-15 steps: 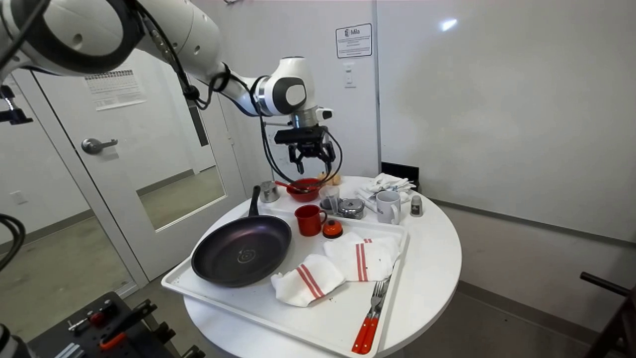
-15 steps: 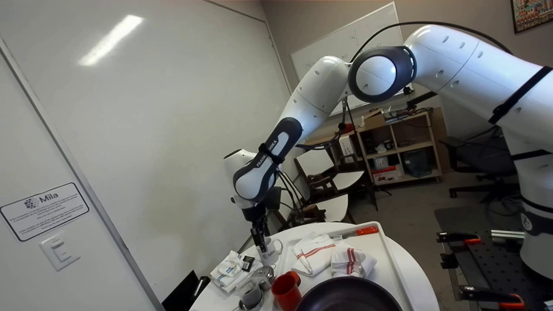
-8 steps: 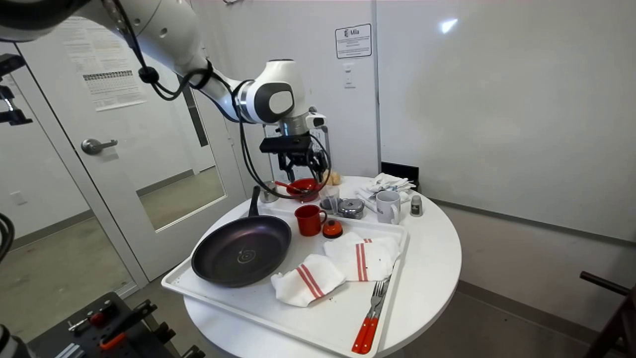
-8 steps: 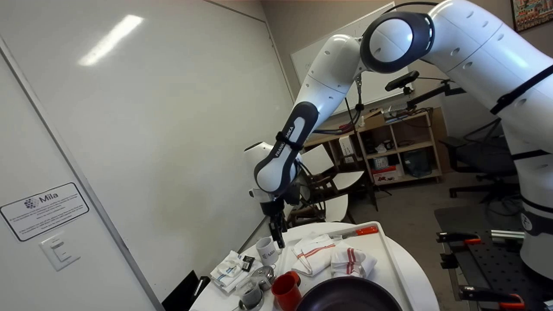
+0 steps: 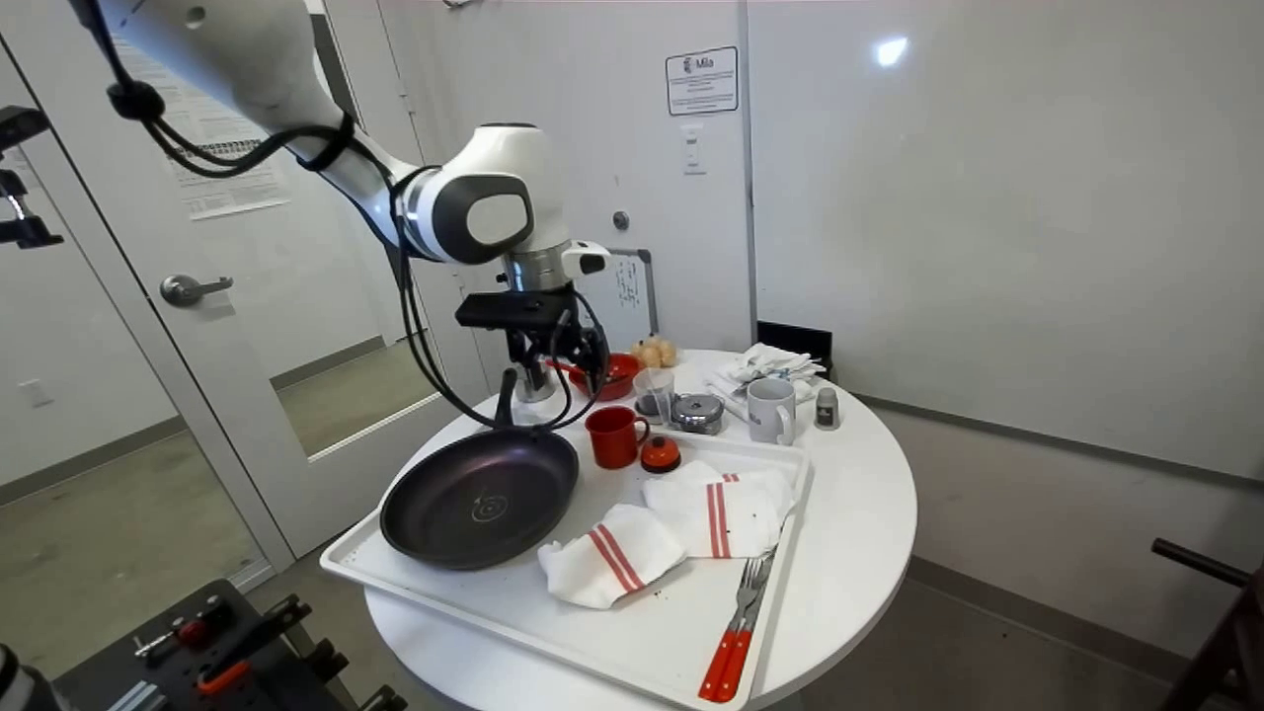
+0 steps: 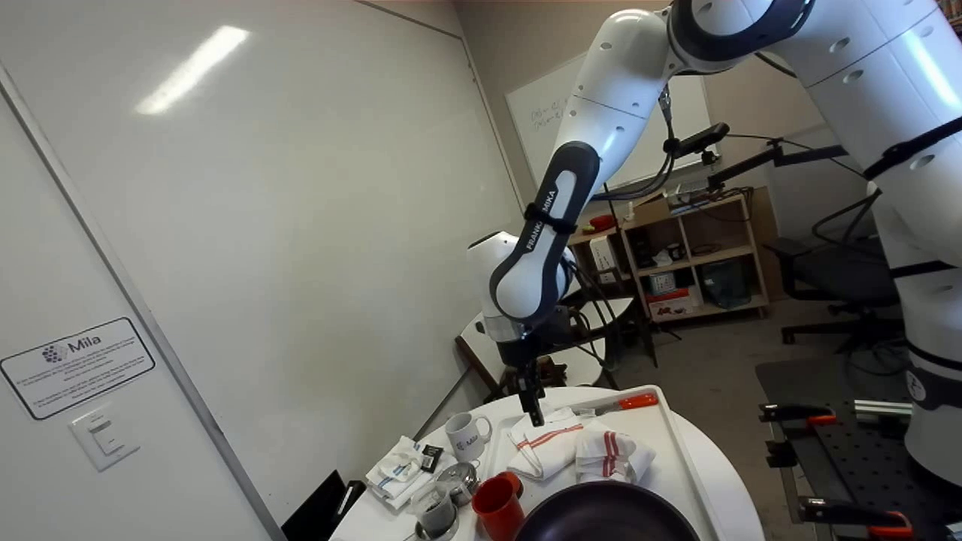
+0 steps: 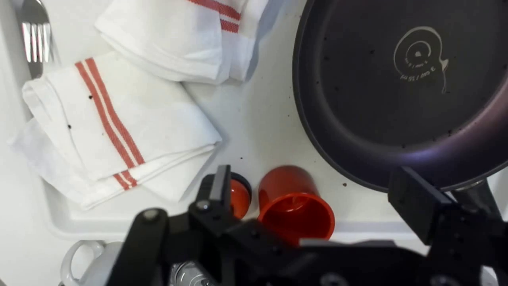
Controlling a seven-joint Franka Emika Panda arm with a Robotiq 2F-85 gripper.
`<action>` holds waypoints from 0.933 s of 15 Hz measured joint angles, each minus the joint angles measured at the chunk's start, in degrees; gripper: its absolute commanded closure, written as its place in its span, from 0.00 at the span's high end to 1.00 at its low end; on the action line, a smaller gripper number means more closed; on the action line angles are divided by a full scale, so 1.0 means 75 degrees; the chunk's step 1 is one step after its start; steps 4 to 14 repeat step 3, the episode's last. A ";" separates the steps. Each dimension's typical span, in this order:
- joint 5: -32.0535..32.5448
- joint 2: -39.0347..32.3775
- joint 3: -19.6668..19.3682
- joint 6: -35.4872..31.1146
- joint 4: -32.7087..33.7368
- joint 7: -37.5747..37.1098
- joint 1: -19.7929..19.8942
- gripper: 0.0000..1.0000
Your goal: Move the red mug backwards
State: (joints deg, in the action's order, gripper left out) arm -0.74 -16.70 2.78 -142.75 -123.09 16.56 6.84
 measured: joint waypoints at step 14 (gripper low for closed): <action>-0.0011 0.0230 0.0000 -0.0055 -0.0283 0.0000 0.0012 1.00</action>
